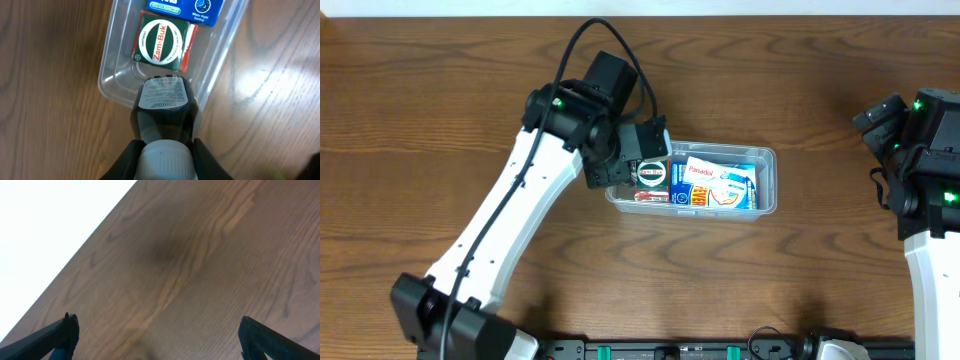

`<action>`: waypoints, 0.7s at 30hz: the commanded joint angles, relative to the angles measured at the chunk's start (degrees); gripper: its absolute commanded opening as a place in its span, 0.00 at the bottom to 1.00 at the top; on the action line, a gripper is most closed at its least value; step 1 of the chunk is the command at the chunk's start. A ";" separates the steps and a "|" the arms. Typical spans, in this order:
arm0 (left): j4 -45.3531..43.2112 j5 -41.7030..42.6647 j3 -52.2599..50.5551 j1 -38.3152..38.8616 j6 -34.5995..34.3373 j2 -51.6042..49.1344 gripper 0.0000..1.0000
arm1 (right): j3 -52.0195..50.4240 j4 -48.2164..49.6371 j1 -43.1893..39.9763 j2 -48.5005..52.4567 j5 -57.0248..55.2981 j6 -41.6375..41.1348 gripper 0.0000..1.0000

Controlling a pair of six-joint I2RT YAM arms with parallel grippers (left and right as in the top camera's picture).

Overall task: Pack container
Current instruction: 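Lower the brown bottle into the container's left end and release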

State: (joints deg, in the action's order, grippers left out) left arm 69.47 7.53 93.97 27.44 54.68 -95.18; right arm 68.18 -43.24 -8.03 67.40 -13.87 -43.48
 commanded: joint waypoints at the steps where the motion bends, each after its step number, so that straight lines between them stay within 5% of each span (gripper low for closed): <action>1: -1.42 0.42 -0.28 -0.15 2.36 -2.08 0.06 | 0.44 -0.07 -0.26 0.13 -0.48 -0.81 0.99; 21: -2.93 -1.55 -0.33 -3.19 7.30 -7.82 0.06 | 0.44 -0.07 -0.26 0.13 -0.48 -0.81 0.99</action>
State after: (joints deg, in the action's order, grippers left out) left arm 66.57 6.61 93.82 25.06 60.49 -102.78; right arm 68.18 -43.24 -8.03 67.40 -13.85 -43.48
